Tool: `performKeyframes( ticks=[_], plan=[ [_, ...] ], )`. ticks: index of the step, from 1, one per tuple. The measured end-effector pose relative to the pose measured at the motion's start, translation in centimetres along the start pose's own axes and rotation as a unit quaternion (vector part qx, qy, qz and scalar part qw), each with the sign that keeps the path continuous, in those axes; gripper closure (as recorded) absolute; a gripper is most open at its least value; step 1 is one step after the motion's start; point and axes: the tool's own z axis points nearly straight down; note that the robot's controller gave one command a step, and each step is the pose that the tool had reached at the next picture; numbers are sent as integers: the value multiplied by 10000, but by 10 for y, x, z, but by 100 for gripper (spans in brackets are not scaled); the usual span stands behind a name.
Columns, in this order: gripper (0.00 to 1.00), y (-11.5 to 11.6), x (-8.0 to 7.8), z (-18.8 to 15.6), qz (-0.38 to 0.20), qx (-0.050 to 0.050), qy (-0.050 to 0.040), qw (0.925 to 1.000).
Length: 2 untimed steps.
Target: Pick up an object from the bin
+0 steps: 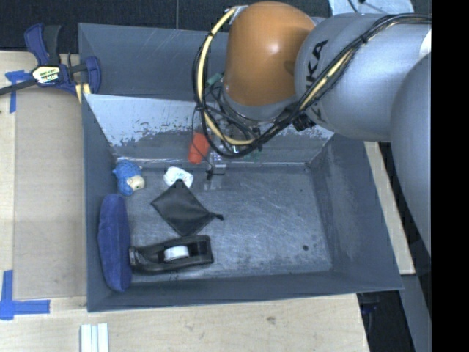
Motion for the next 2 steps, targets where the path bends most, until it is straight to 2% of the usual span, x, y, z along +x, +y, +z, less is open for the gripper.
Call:
performKeyframes(
  ticks=[1,2],
  plan=[
    [0,75,14,-62,-402,-30,-71,9992],
    [0,78,4,34,-393,3,-1,9992]
  ],
)
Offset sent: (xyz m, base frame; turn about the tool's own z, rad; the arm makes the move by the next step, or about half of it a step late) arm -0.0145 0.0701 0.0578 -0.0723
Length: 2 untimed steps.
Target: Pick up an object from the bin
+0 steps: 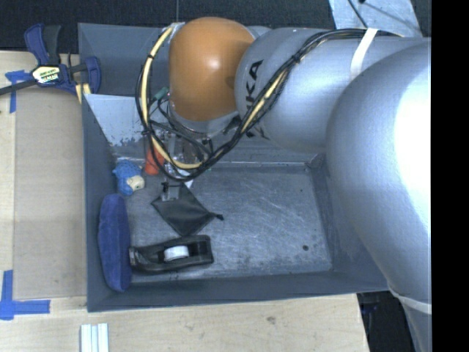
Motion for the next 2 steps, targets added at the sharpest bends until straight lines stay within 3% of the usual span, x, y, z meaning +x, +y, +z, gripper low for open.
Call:
performKeyframes(
  ticks=[1,2],
  plan=[
    [0,-8,-5,68,957,0,-5,9954],
    [0,-37,4,91,1155,-6,-27,9933]
  ],
)
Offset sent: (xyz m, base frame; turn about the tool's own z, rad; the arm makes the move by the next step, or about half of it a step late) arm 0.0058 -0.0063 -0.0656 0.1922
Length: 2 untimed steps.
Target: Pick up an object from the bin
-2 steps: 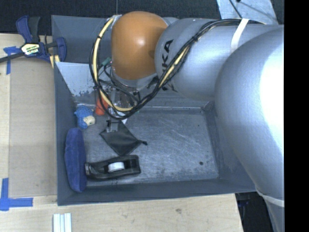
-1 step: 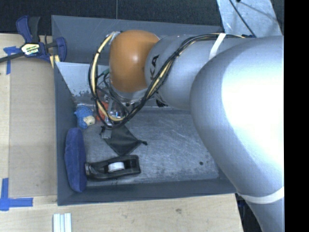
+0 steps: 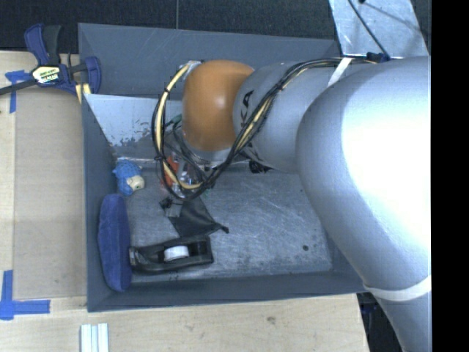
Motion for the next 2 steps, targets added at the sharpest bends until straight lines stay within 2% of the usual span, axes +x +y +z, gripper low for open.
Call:
performKeyframes(
  ticks=[1,2],
  plan=[
    [0,-47,-7,-2,522,3,-4,9986],
    [100,-45,-6,-1,514,-3,-2,9987]
  ],
)
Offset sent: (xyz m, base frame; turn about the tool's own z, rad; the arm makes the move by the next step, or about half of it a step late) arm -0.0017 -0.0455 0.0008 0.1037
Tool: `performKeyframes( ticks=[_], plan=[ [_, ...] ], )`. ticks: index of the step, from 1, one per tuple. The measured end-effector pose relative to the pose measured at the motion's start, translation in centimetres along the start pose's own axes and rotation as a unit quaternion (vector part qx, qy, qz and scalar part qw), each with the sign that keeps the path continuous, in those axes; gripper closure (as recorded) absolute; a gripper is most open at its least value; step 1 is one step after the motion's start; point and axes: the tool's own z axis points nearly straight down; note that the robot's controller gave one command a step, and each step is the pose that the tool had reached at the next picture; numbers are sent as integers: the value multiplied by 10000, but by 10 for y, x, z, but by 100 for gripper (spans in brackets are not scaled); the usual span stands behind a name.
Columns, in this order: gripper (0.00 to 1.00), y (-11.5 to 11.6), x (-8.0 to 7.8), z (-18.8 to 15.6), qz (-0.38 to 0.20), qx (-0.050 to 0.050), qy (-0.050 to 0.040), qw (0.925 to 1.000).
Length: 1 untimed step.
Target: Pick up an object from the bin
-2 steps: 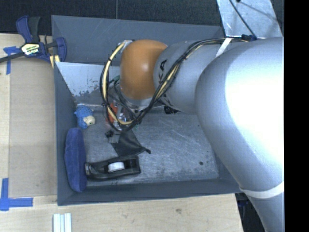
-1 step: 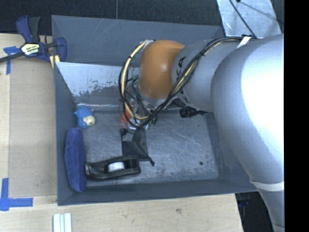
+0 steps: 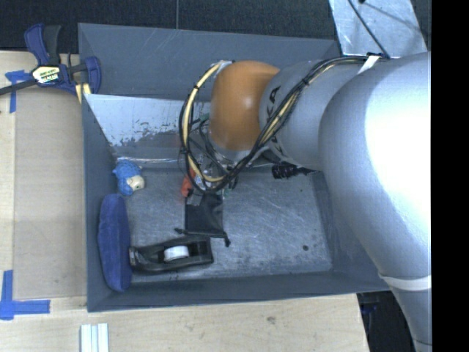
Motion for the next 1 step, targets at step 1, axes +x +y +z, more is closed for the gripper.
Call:
performKeyframes(
  ticks=[1],
  plan=[
    [100,-17,19,-149,92,-19,-45,9999]
  ],
)
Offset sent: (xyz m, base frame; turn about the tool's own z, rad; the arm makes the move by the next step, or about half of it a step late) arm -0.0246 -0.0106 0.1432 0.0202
